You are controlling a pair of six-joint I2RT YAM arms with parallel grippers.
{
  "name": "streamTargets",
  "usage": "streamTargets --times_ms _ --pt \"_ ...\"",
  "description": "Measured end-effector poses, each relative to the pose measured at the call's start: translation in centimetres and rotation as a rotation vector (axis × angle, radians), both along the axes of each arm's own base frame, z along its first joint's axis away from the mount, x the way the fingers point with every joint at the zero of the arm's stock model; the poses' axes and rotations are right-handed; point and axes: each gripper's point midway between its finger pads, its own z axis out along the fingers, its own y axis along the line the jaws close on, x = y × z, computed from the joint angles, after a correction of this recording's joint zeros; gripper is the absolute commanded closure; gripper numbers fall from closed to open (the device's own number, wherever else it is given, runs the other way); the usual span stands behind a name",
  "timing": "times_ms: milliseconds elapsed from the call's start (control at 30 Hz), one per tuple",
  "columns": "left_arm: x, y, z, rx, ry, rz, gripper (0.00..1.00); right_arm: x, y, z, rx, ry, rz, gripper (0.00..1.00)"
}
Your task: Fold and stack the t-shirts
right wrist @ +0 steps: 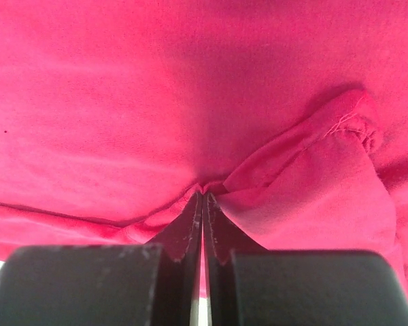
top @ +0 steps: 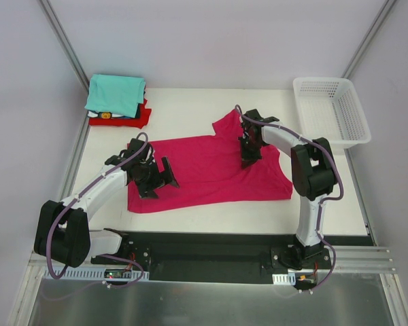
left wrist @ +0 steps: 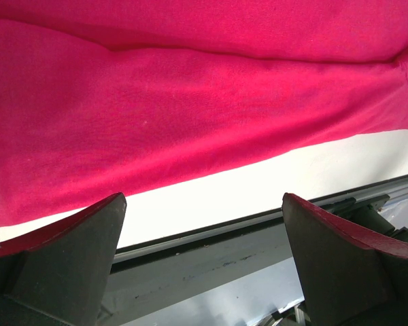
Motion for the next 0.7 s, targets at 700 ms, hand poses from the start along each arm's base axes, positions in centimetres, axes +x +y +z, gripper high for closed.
streamTargets --times_ms 700 --pt "0.0 0.0 0.0 -0.002 0.001 -0.001 0.01 -0.1 0.5 3.1 0.017 -0.041 0.013 0.99"
